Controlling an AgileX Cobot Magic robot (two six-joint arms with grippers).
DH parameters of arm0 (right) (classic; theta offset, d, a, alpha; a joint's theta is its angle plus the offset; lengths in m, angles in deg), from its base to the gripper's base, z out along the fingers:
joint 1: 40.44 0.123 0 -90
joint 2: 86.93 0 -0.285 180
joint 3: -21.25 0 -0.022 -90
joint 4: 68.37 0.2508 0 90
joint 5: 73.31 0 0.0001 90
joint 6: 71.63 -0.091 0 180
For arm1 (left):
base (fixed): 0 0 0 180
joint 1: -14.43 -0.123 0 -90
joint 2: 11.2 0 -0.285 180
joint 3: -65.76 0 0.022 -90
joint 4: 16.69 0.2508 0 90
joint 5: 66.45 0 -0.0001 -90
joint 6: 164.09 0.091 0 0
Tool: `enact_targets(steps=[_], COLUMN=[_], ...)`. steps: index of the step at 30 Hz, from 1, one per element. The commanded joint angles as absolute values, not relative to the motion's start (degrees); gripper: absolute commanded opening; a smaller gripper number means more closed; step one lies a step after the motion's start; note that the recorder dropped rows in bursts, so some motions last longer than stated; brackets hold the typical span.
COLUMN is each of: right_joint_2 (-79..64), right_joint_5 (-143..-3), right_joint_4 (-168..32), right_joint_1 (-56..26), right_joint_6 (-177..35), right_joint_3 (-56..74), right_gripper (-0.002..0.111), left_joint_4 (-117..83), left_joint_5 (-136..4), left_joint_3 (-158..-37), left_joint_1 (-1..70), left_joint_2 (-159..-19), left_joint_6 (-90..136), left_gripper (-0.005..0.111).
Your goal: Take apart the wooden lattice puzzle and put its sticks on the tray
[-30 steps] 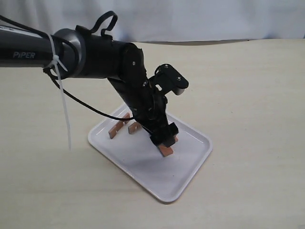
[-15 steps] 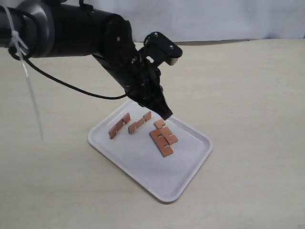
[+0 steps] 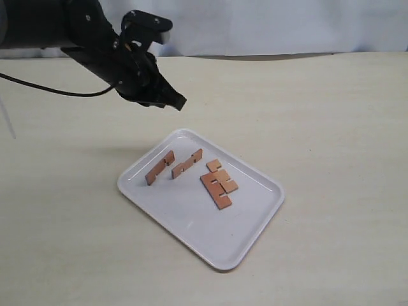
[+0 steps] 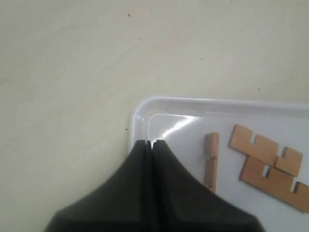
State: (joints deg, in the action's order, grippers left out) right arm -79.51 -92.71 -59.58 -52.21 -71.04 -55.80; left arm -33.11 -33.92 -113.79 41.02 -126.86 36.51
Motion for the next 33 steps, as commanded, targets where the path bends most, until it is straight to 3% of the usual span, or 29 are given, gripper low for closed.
enact_targets(steps=[1, 5, 13, 20, 33], right_joint_2=[-79.15, -79.15, -79.15, -79.15, -79.15], right_joint_5=[-92.71, -92.71, -92.71, -92.71, -92.71], right_joint_4=[-59.57, -59.57, -59.57, -59.57, -59.57], right_joint_1=[-52.09, -52.09, -52.09, -52.09, -52.09], right_joint_6=[-71.05, -71.05, -71.05, -71.05, -71.05], right_joint_3=[-55.96, -55.96, -55.96, -55.96, -55.96], right_gripper=[0.006, 0.006, 0.006, 0.006, 0.006], left_joint_4=[-26.31, -14.49, -11.60, -14.09, -13.94], left_joint_5=[-31.27, -21.89, -9.73, -20.17, -47.59], left_joint_3=[-113.85, -113.75, -111.35, -101.07, -72.54], left_joint_1=[37.18, 32.18, 23.61, 18.37, 18.80], left_joint_2=[-123.81, -119.52, -105.51, -84.06, -39.18], left_joint_6=[29.53, 20.14, 20.28, 18.13, 15.41], left_gripper=[0.000, 0.000, 0.000, 0.000, 0.000])
